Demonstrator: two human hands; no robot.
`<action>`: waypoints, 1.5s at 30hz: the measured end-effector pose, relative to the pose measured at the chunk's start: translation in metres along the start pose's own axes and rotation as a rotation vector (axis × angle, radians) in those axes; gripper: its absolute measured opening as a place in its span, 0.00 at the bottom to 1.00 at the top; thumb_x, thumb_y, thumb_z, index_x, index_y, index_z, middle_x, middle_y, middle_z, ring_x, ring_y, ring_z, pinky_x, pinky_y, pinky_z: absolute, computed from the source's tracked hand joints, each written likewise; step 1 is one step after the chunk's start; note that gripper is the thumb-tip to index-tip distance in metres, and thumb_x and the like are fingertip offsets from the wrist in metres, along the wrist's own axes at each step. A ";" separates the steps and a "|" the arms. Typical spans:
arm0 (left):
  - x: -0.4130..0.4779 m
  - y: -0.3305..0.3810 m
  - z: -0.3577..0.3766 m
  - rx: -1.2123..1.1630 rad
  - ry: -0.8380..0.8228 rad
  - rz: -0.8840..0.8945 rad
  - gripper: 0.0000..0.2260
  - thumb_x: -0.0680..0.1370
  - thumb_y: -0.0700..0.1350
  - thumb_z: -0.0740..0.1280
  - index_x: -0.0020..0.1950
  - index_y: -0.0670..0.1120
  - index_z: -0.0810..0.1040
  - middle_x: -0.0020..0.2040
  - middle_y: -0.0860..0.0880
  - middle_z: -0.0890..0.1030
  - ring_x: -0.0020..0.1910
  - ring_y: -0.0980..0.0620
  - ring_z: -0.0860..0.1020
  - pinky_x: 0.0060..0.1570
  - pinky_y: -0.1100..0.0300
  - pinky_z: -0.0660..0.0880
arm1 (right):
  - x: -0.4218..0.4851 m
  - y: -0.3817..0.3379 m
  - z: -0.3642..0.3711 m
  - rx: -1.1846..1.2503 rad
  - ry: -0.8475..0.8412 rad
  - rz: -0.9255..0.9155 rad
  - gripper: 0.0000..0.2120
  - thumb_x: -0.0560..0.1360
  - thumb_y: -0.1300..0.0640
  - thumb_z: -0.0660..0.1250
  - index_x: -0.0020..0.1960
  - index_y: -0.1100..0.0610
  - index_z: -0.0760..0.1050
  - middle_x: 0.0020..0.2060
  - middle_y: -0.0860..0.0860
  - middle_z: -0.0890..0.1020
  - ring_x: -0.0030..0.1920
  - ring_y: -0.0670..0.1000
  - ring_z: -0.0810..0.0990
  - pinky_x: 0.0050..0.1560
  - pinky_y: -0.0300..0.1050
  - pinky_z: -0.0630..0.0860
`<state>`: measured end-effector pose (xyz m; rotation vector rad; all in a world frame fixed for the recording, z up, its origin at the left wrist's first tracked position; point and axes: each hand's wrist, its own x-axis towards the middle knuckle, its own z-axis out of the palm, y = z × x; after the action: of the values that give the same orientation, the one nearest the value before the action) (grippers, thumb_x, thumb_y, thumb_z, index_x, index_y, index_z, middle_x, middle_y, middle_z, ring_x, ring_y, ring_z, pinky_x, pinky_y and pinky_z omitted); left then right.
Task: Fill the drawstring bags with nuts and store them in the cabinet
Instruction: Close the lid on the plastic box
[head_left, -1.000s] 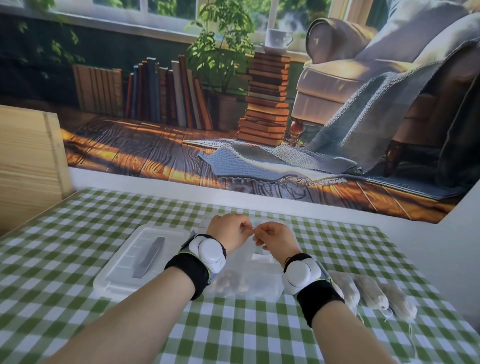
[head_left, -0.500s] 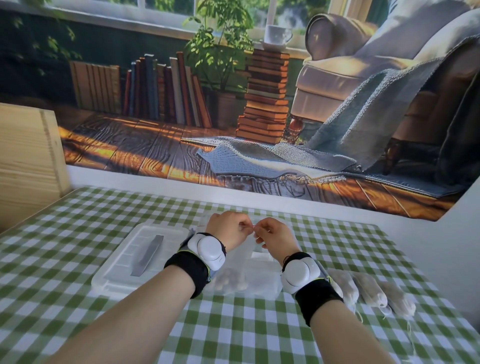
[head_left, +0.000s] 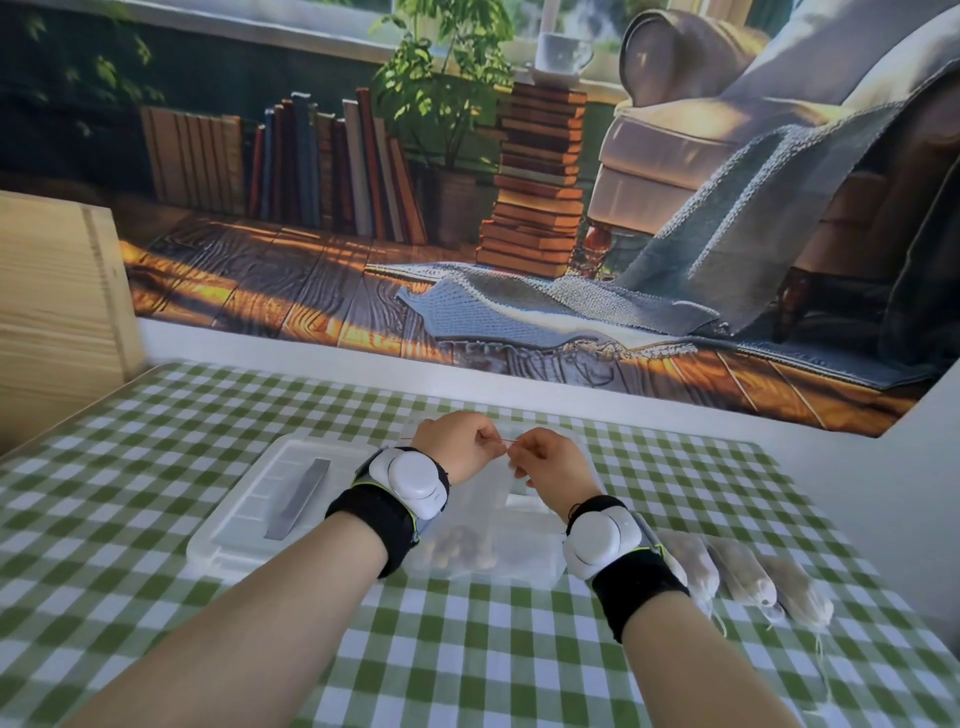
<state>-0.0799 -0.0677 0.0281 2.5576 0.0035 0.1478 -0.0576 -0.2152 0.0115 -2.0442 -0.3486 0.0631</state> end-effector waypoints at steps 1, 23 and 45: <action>0.000 -0.001 -0.002 -0.017 -0.009 -0.009 0.06 0.78 0.52 0.64 0.47 0.53 0.79 0.51 0.54 0.81 0.52 0.51 0.78 0.57 0.53 0.72 | 0.000 0.000 0.000 -0.003 0.003 -0.006 0.05 0.77 0.61 0.61 0.43 0.57 0.73 0.34 0.48 0.78 0.34 0.46 0.75 0.37 0.36 0.71; -0.006 -0.002 -0.004 0.103 0.010 0.014 0.08 0.79 0.50 0.61 0.50 0.52 0.79 0.55 0.54 0.81 0.54 0.50 0.77 0.60 0.53 0.69 | -0.002 -0.002 0.000 -0.041 -0.026 -0.017 0.07 0.77 0.61 0.62 0.41 0.55 0.74 0.34 0.48 0.78 0.33 0.45 0.74 0.32 0.32 0.69; -0.005 -0.035 -0.026 -0.099 0.051 -0.036 0.06 0.77 0.40 0.66 0.49 0.41 0.82 0.53 0.47 0.82 0.51 0.49 0.78 0.48 0.64 0.69 | 0.000 0.003 -0.001 -0.089 0.056 0.050 0.06 0.77 0.61 0.62 0.42 0.58 0.74 0.32 0.49 0.77 0.35 0.49 0.75 0.43 0.47 0.76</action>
<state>-0.0866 -0.0244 0.0298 2.4526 0.0604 0.1948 -0.0567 -0.2174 0.0099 -2.1380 -0.2695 0.0214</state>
